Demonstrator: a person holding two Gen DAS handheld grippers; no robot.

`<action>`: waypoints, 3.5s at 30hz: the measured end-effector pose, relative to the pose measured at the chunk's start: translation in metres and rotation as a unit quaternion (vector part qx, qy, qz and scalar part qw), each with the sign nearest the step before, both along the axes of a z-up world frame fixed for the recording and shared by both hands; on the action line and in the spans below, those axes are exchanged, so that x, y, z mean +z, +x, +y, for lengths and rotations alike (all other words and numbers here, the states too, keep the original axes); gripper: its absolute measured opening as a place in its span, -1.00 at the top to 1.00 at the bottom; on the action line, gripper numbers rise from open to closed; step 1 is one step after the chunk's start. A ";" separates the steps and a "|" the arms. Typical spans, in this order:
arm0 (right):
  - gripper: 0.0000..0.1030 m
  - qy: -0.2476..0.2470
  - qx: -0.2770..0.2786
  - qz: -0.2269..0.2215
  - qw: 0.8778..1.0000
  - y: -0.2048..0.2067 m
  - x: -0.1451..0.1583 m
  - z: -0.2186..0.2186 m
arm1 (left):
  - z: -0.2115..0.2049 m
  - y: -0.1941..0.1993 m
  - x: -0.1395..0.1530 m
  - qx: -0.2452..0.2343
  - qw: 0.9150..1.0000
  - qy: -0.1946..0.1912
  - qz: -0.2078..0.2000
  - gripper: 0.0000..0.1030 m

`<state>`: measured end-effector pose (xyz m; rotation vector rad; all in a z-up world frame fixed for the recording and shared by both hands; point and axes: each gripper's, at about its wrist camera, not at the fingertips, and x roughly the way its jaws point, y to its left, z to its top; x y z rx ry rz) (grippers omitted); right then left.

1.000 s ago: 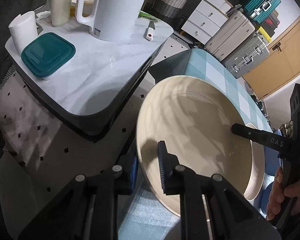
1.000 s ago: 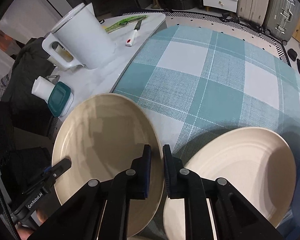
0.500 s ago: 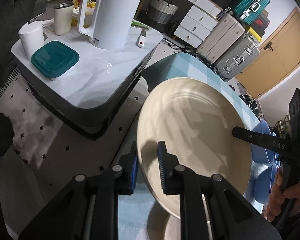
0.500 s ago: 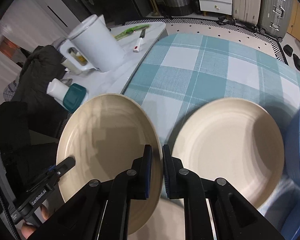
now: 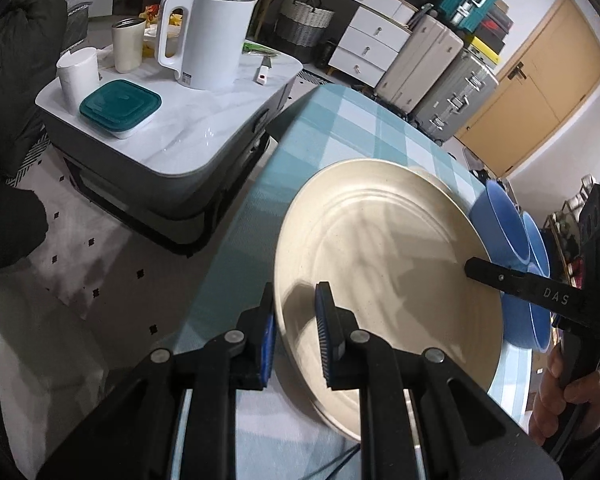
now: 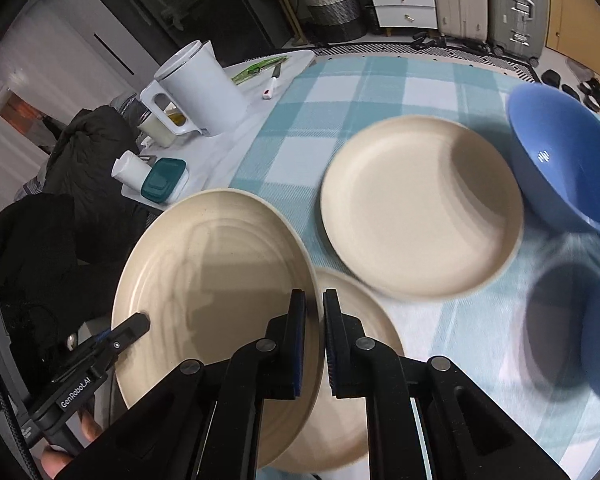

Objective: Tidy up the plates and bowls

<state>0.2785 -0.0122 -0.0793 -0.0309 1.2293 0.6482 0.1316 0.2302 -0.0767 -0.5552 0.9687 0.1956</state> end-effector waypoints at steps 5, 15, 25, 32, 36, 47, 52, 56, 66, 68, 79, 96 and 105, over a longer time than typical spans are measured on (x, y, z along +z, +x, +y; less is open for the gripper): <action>0.82 -0.002 -0.009 0.001 1.000 -0.018 -0.012 -0.020 | -0.016 -0.010 -0.006 -0.012 1.000 0.009 0.008 0.69; 0.82 -0.014 -0.028 -0.004 1.000 -0.025 -0.049 -0.042 | -0.046 -0.005 -0.034 -0.036 0.998 0.042 0.034 0.65; 0.81 -0.038 -0.023 -0.026 0.999 -0.029 -0.065 -0.046 | -0.062 0.004 -0.048 -0.052 0.994 0.080 0.046 0.60; 0.81 -0.048 -0.017 -0.045 0.998 -0.032 -0.065 -0.044 | -0.063 0.005 -0.053 -0.054 0.993 0.094 0.045 0.58; 0.80 -0.062 -0.013 -0.067 0.996 -0.036 -0.064 -0.039 | -0.066 0.009 -0.053 -0.058 0.991 0.112 0.045 0.58; 0.76 -0.092 0.003 -0.120 0.988 -0.046 -0.062 -0.029 | -0.075 0.012 -0.050 -0.071 0.985 0.149 0.051 0.30; 0.76 -0.103 0.008 -0.126 0.987 -0.049 -0.062 -0.028 | -0.075 0.012 -0.049 -0.074 0.984 0.149 0.055 0.27; 0.76 -0.105 0.007 -0.132 0.986 -0.052 -0.062 -0.028 | -0.078 0.013 -0.048 -0.083 0.980 0.169 0.064 0.23; 0.75 -0.106 -0.011 -0.166 0.980 -0.055 -0.053 -0.036 | -0.084 0.016 -0.050 -0.091 0.980 0.162 0.072 0.18; 0.75 -0.096 -0.014 -0.161 0.982 -0.055 -0.051 -0.039 | -0.083 0.014 -0.050 -0.088 0.980 0.161 0.071 0.17; 0.47 0.004 -0.041 -0.144 0.989 -0.077 -0.021 -0.070 | -0.072 -0.006 -0.029 -0.048 0.986 0.158 0.037 -0.04; -0.94 0.036 -0.094 -0.337 0.936 -0.204 0.068 -0.140 | -0.125 -0.084 0.061 -0.031 0.974 0.181 -0.134 -0.96; -0.98 0.036 -0.169 -0.393 0.903 -0.252 0.085 -0.201 | -0.190 -0.115 0.084 -0.083 0.954 0.222 -0.185 -1.00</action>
